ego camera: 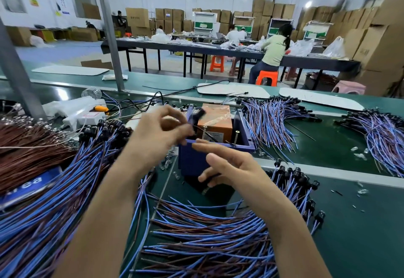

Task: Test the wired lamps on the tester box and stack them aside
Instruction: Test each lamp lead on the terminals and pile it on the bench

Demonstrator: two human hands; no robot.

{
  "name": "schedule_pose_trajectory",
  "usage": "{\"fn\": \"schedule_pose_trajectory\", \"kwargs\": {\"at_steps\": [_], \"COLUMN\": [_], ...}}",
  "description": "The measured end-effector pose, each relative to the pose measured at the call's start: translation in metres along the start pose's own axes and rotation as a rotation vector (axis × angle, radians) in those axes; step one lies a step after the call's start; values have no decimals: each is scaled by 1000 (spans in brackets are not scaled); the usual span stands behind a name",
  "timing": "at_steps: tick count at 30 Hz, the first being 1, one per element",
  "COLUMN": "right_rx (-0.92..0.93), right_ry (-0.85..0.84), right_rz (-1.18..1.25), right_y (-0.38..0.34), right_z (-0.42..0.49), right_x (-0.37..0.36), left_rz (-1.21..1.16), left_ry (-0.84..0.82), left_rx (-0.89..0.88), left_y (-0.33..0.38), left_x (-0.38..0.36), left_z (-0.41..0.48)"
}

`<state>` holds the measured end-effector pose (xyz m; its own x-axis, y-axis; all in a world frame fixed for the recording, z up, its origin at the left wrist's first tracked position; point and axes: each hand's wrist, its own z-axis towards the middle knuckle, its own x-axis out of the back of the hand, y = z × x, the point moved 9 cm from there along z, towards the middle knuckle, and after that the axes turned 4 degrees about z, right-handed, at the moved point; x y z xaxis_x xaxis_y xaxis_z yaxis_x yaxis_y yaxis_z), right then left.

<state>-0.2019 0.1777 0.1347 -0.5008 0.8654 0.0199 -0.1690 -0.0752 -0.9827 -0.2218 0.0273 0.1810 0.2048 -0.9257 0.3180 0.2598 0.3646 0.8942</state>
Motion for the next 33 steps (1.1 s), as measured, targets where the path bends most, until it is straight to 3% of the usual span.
{"fn": "schedule_pose_trajectory", "kwargs": {"at_steps": [7,11,15,21,24,28,33], "right_rx": [124,116,165,87,-15,-97,-185], "right_ry": [98,103,305,760,921,968,1054], "right_rz": [164,169,348,639,484,182,-451], "right_y": [-15,-17,-19,6,17,21,11], "right_z": [-6,-7,-8,-32,-45,-48,-55], "right_x": [27,31,53,111,132,143,152], "left_rz": [-322,-342,-286,30,53,-122,-210], "left_ry": [-244,-297,-320,-427,-431,-388,-288], "left_rx": [53,50,99,208,279,367,467], "left_y": [8,9,-5,-49,-68,-81,-96], "left_x": [-51,-59,-61,-39,-21,-9,1], "left_z": [-11,-13,-10,-6,-7,-4,-1]}}
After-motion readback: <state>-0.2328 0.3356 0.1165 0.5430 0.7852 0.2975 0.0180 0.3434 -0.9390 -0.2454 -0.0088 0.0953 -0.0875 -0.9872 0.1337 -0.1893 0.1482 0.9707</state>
